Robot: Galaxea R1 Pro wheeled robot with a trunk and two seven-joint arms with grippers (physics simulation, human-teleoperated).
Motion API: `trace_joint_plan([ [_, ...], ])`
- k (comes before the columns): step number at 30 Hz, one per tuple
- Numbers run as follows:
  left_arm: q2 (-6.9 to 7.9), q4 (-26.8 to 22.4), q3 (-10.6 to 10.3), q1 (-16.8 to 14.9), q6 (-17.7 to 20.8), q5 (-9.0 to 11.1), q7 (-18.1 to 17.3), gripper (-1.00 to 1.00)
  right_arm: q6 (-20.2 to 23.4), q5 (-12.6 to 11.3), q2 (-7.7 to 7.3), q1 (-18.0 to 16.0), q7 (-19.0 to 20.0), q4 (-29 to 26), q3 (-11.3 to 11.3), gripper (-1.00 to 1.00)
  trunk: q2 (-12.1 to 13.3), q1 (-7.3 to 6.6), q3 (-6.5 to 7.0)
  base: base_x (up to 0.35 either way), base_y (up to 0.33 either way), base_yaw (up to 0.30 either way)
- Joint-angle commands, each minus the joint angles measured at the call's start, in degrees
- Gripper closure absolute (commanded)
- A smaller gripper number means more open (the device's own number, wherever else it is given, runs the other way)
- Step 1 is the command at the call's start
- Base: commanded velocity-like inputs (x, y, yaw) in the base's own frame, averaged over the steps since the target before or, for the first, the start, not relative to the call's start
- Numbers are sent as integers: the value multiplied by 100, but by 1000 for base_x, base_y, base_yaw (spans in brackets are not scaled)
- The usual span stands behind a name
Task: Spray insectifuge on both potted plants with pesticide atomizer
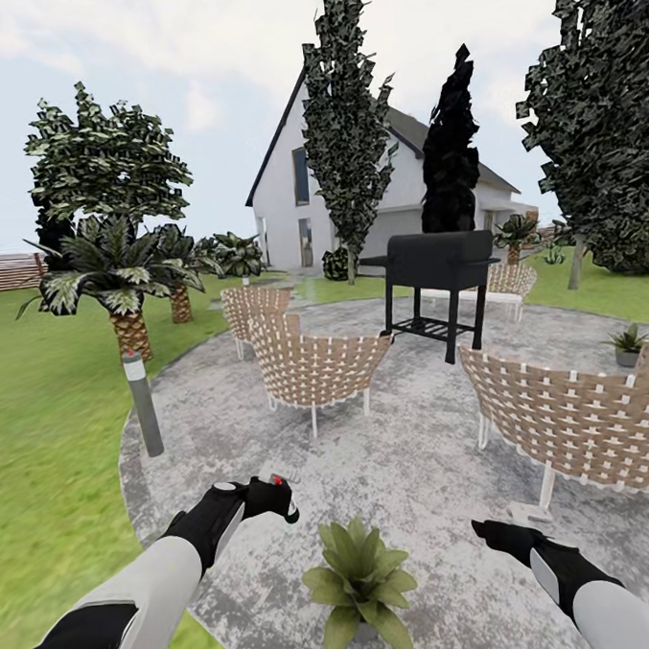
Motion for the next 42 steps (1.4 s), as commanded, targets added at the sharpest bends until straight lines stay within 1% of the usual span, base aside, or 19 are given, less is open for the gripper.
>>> trace_joint_plan([
  [1,-1,-14,11,0,41,-12,-19,100,28,43,3,-5,37,-9,-48,-100,38,-23,12,0,0,-4],
  [25,-1,-14,18,0,41,-12,-21,100,27,73,13,-6,53,10,-36,-100,1001,-550,434,0,0,0],
  [33,17,-30,8,-3,41,-40,-40,100,85,96,9,-7,71,-51,2,-100,1001,-550,433,0,0,0],
  [35,36,-43,0,-4,41,-69,-48,100,103,98,-4,-21,81,-188,10,-100,1001,-550,433,0,0,0],
  [37,67,-50,-29,-4,41,-136,-57,100,109,101,-9,-29,91,-394,92,-100,1001,-550,433,0,0,0],
  [38,100,-55,-79,-4,41,-237,-92,100,111,102,-14,-36,154,-550,242,-100,1001,-550,433,0,0,0],
  [39,141,-60,-219,-8,41,-493,-222,100,118,101,-23,-40,466,-793,611,-100,1001,-550,433,0,0,0],
  [40,164,-63,-332,-10,41,-726,-384,100,140,101,-30,-42,822,-955,906,-100,1001,-550,433,0,0,0],
  [41,188,-73,-468,-12,41,-1126,-714,100,236,96,-35,-44,1445,-1199,1309,-100,1001,-550,433,0,0,0],
  [42,199,-93,-524,-12,41,-1403,-956,100,359,94,-37,-45,1831,-1345,1499,-100,1001,-550,433,0,0,0],
])
